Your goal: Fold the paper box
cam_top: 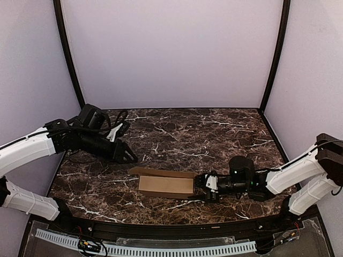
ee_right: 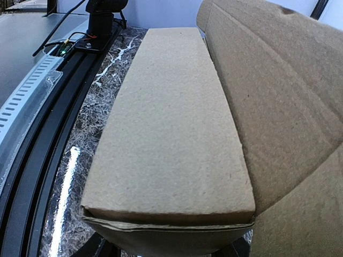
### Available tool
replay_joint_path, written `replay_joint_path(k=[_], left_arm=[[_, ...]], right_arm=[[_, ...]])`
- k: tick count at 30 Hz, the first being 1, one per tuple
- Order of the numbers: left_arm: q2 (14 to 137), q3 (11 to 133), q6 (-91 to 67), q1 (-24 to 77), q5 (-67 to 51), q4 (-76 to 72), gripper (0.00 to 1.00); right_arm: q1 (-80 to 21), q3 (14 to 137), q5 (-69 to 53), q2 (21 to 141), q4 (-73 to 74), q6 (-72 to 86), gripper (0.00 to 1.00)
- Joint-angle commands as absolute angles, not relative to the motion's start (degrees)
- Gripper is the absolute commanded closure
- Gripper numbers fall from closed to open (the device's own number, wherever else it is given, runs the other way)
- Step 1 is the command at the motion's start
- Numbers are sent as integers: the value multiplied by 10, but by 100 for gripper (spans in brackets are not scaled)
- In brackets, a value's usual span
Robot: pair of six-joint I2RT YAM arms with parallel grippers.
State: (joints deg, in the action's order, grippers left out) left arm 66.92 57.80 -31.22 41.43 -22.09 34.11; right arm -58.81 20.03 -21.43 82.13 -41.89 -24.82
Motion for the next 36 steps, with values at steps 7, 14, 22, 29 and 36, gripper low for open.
replay_joint_path(k=[7, 14, 22, 29, 36], left_arm=[[639, 512, -394, 416, -241, 292, 72], [624, 477, -431, 417, -273, 246, 82], [606, 438, -468, 417, -286, 196, 86], [585, 441, -427, 417, -268, 212, 66], [590, 470, -313, 417, -270, 256, 46]], right_arm=[[-591, 223, -189, 845, -429, -245, 87], [-591, 230, -173, 864, -433, -237, 89], [-592, 235, -176, 882, -450, -223, 89], [-592, 237, -185, 891, -457, -215, 88], [-592, 240, -195, 887, -448, -213, 88]])
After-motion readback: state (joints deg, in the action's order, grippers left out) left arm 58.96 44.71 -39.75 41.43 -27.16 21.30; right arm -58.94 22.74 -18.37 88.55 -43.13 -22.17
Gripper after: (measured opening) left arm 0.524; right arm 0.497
